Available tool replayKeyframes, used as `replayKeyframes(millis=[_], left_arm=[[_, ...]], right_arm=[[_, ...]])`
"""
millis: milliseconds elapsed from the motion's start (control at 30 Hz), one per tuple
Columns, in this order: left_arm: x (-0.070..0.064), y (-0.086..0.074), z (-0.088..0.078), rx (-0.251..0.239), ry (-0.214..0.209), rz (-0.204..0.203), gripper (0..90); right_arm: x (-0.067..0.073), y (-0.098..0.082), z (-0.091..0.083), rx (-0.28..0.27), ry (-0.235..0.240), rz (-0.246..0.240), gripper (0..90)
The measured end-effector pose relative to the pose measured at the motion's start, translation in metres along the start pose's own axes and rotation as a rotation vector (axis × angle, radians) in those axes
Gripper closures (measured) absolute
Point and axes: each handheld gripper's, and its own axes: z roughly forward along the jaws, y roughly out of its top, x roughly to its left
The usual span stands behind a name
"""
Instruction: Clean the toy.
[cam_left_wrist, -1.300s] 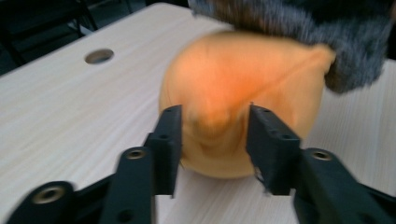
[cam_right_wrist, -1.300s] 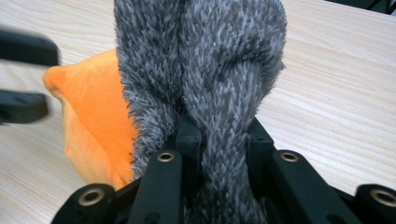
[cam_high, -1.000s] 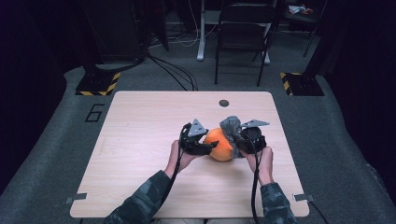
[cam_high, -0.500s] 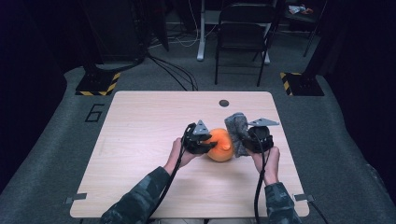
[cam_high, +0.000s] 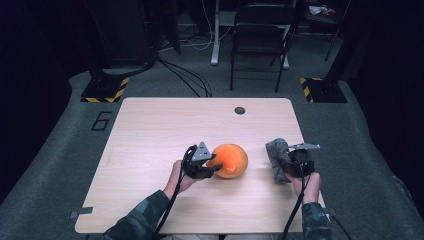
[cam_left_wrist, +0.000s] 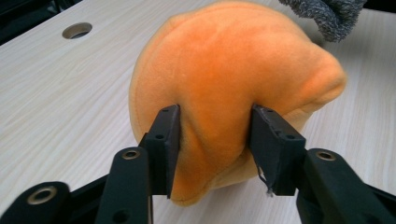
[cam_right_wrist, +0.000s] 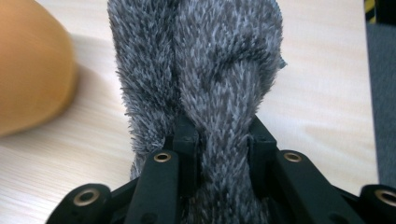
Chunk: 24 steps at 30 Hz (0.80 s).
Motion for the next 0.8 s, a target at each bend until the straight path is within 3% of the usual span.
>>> replayKeyframes(millis=[133, 300, 567, 667, 800], left_arm=[[-0.003, -0.013, -0.005, -0.002, 0.024, -0.013, 46.8], [-0.009, -0.027, -0.008, 0.022, 0.049, 0.013, 43.0], [-0.009, -0.036, -0.01, 0.045, 0.05, 0.005, 38.1], [-0.007, -0.037, -0.011, 0.033, 0.039, -0.022, 35.0], [-0.005, -0.038, -0.015, 0.038, 0.046, -0.04, 27.5]], right_arm=[[-0.006, -0.01, 0.013, 0.045, 0.0, 0.002, 70.6], [-0.01, -0.017, 0.023, 0.067, 0.002, 0.022, 68.7], [-0.01, -0.024, 0.032, 0.086, -0.01, 0.043, 61.5], [-0.011, -0.025, 0.034, 0.083, -0.018, 0.022, 52.5], [-0.011, -0.025, 0.031, 0.082, -0.014, 0.033, 35.4]])
